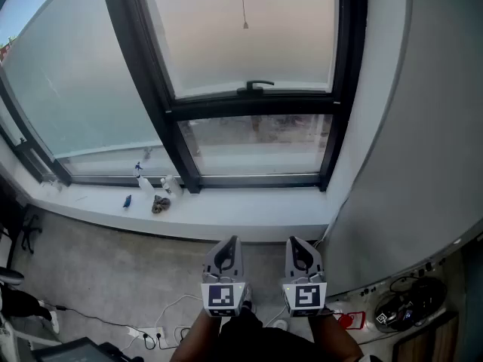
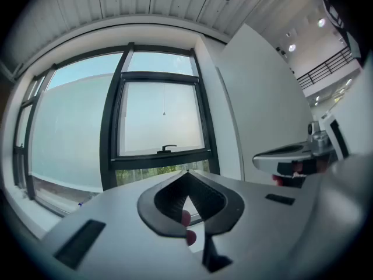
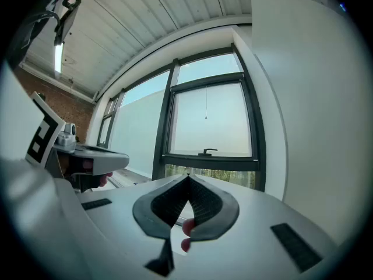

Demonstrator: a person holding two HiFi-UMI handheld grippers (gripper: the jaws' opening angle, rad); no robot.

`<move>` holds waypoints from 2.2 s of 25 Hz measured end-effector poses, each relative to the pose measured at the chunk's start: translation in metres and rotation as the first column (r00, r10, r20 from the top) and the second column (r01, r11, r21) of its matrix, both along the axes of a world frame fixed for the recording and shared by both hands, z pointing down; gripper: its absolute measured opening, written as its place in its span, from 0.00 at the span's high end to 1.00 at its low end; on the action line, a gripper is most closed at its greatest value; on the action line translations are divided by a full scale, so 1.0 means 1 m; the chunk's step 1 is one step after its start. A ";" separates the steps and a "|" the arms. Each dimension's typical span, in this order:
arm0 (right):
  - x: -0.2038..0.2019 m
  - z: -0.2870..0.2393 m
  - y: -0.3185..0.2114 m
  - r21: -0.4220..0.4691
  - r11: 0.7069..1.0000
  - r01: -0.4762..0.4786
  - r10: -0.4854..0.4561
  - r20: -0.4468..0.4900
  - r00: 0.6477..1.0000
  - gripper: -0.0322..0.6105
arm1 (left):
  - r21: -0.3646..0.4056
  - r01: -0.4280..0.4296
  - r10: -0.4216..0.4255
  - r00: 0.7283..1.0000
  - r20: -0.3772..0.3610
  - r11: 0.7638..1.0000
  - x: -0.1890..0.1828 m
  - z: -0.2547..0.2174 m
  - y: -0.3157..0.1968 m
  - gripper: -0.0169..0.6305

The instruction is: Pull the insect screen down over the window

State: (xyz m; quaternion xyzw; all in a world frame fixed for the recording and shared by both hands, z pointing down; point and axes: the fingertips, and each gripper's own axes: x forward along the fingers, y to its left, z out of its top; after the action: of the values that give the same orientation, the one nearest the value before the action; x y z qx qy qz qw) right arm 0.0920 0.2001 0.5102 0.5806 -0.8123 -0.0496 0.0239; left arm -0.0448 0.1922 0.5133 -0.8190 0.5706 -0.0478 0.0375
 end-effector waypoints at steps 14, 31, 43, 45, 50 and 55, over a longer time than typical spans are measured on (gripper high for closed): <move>0.005 -0.006 -0.007 0.012 1.000 0.000 0.000 0.025 1.000 0.95 | 0.002 0.002 -0.002 1.000 -0.030 1.000 0.008 0.001 -0.007 0.97; 0.001 0.006 -0.029 -0.057 0.998 -0.018 0.021 0.041 0.999 0.95 | -0.023 0.018 -0.018 0.999 -0.041 1.000 -0.005 0.005 -0.028 0.97; -0.016 -0.001 -0.082 -0.059 0.998 -0.011 0.012 0.015 1.000 0.95 | -0.038 0.008 -0.010 0.998 -0.062 0.999 -0.023 -0.011 -0.081 0.97; -0.022 -0.003 -0.096 -0.044 0.999 -0.008 0.008 0.010 1.000 0.95 | -0.040 0.011 -0.014 0.998 -0.054 0.999 -0.029 -0.012 -0.095 0.97; -0.033 -0.007 -0.131 -0.047 0.999 -0.017 0.017 -0.002 1.000 0.95 | -0.019 0.001 -0.002 0.999 -0.039 1.000 -0.040 -0.015 -0.133 0.97; -0.046 -0.011 -0.169 -0.048 0.998 -0.031 0.030 -0.017 0.999 0.95 | -0.027 -0.014 0.012 0.998 -0.063 1.000 -0.053 -0.017 -0.173 0.97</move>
State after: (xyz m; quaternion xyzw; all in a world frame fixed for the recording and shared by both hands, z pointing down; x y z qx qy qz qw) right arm 0.0462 0.0316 0.4988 0.5918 -0.8041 -0.0343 0.0453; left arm -0.0980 0.0193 0.4964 -0.8242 0.5654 -0.0296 0.0090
